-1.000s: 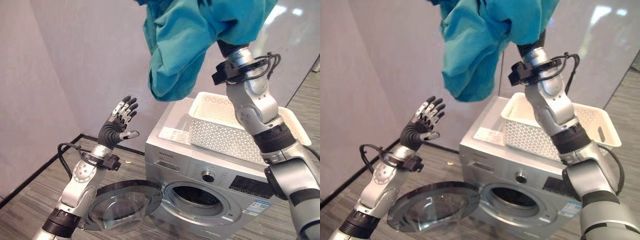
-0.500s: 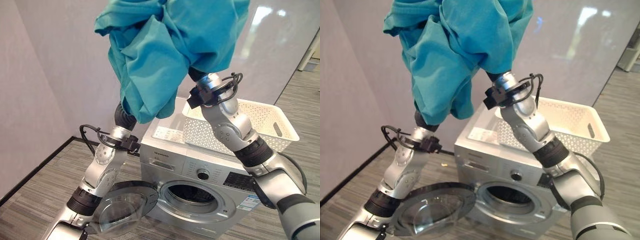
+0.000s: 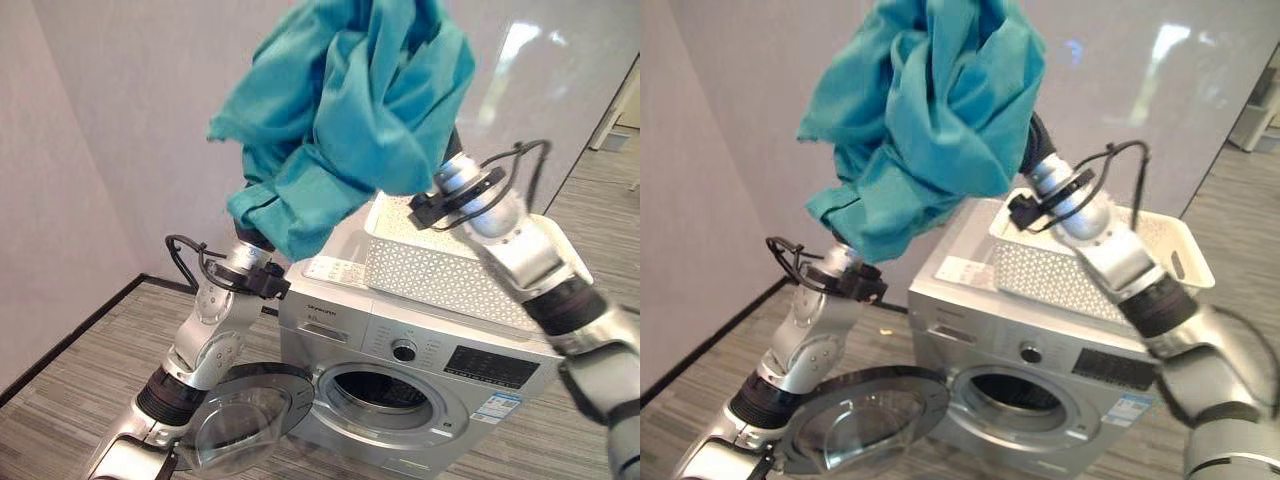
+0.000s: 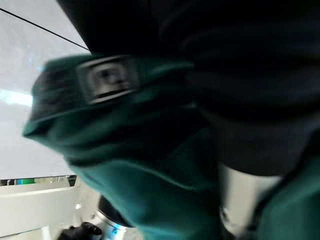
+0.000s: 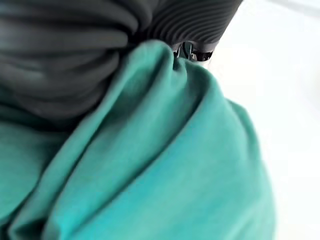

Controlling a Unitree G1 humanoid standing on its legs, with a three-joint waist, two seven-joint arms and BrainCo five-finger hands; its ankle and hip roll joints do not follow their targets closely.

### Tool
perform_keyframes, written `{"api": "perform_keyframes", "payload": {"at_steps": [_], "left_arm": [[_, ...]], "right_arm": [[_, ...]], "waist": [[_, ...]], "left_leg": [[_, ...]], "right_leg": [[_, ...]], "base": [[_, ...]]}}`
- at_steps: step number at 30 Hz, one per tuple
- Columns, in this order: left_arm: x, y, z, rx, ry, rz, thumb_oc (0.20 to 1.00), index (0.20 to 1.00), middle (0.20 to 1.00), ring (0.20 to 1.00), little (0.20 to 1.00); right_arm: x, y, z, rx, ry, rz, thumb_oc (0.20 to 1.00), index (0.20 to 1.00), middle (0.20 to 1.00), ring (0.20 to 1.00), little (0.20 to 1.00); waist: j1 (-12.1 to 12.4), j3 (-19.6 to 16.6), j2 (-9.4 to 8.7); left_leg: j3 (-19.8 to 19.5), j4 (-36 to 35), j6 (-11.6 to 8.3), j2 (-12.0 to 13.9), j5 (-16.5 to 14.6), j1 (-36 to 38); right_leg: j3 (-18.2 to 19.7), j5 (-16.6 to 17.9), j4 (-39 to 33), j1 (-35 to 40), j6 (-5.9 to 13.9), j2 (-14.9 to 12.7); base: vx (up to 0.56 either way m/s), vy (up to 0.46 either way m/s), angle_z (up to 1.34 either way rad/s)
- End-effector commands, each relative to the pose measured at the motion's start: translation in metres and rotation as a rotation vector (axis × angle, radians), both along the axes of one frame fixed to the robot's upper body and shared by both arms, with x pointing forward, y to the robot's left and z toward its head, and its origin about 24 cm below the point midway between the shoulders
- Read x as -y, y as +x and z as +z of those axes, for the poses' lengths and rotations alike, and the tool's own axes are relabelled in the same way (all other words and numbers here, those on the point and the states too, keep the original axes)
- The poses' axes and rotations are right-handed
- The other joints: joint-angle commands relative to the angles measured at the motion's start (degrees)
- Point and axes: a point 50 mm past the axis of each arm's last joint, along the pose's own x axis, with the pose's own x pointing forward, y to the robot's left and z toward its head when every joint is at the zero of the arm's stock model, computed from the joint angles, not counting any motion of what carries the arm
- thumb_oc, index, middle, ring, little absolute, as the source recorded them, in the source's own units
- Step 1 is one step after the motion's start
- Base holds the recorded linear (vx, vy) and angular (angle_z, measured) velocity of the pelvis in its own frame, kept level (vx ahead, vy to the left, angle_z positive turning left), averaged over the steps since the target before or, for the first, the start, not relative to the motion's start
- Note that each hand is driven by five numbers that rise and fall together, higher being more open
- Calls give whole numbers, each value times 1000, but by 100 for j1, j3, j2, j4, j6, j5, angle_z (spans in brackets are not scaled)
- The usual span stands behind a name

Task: Grab the laundry basket,head to the washer,open it,put in the laundry and shut it.

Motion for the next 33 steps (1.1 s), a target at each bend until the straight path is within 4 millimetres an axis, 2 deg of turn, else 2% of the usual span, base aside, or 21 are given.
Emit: {"api": "perform_keyframes", "payload": {"at_steps": [1, 7, 17, 21, 27, 28, 31, 32, 33], "left_arm": [[11, -1, 18, 102, -5, -76, 1000, 1000, 1000, 1000, 1000], [22, -3, 12, 61, -6, -170, 1000, 1000, 1000, 1000, 1000], [47, -8, 9, 39, 14, -306, 1000, 1000, 1000, 1000, 1000], [57, -11, 11, 45, 24, -357, 1000, 1000, 1000, 1000, 1000], [70, -16, 14, 42, 18, -438, 1000, 1000, 1000, 1000, 1000], [72, -17, 15, 42, 16, -446, 576, 576, 576, 576, 576], [73, -18, 15, 40, 16, -450, 385, 385, 385, 385, 385], [73, -18, 15, 42, 17, -454, 363, 363, 363, 363, 363], [73, -20, 14, 42, 20, -457, 357, 357, 357, 357, 357]], "right_arm": [[-4, 7, 11, 38, -131, -20, 200, 200, 200, 200, 200], [3, 8, 4, 11, -223, -43, 200, 200, 200, 200, 200], [-3, 11, -16, -85, -254, -3, 200, 200, 200, 200, 200], [-3, 15, -22, -93, -290, -22, 200, 200, 200, 200, 200], [-11, 13, -34, -24, -447, -53, 200, 200, 200, 200, 200], [-13, 12, -38, -32, -454, -43, 200, 200, 200, 200, 200], [-20, 8, -47, -43, -479, -7, 200, 200, 200, 200, 200], [-22, 7, -51, -56, -479, 6, 200, 200, 200, 200, 200], [-24, 5, -57, -73, -481, 26, 442, 442, 442, 442, 442]], "waist": [[161, -181, -33], [108, -195, -5], [71, -229, 29], [65, -234, 55], [9, -188, 111], [2, -176, 114], [1, -159, 112], [9, -159, 113], [17, -158, 112]], "left_leg": [[-362, -21, -215, 239, 154, -331], [-366, -8, -222, 249, 162, -335], [-353, 4, -218, 244, 160, -325], [-329, -3, -215, 240, 159, -334], [-320, 5, -199, 225, 143, -302], [-320, 12, -194, 225, 139, -294], [-314, 12, -189, 225, 135, -289], [-322, 12, -187, 223, 134, -289], [-325, 13, -183, 221, 131, -289]], "right_leg": [[12, -531, 183, 368, 214, 41], [-7, -544, 168, 390, 200, 61], [10, -550, 149, 416, 194, 70], [33, -497, 78, 410, 208, 56], [64, -501, 98, 422, 203, 46], [61, -511, 112, 424, 201, 45], [63, -525, 129, 434, 201, 50], [58, -525, 128, 438, 202, 49], [50, -525, 138, 431, 201, 44]], "base": [[0, 0, 0], [0, 0, 0], [0, 0, 0], [-2, 0, -1], [19, 5, -6], [25, 4, -9], [14, 0, -3], [0, 0, 0], [0, 0, 0]]}}
